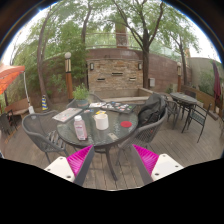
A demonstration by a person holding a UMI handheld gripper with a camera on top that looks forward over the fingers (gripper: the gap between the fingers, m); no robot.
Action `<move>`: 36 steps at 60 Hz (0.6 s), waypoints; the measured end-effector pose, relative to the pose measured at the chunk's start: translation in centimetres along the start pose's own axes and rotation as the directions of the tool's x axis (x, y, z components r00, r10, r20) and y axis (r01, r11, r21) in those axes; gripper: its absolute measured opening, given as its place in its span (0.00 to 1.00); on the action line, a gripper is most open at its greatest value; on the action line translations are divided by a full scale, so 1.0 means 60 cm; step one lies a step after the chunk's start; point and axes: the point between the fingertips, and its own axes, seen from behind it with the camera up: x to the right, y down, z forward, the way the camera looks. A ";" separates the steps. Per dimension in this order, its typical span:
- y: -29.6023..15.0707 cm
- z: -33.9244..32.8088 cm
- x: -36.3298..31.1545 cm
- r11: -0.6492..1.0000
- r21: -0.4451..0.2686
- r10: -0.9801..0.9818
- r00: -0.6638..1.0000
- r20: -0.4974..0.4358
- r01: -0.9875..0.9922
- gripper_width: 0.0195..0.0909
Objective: Pour water
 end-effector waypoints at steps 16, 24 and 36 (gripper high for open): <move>0.029 -0.008 -0.020 0.997 -0.006 -0.081 0.994 -0.074 0.081 0.87; 0.063 0.002 -0.071 0.997 -0.025 -0.076 0.995 -0.070 0.075 0.87; 0.039 0.105 -0.230 0.998 0.039 -0.048 0.999 -0.010 0.048 0.87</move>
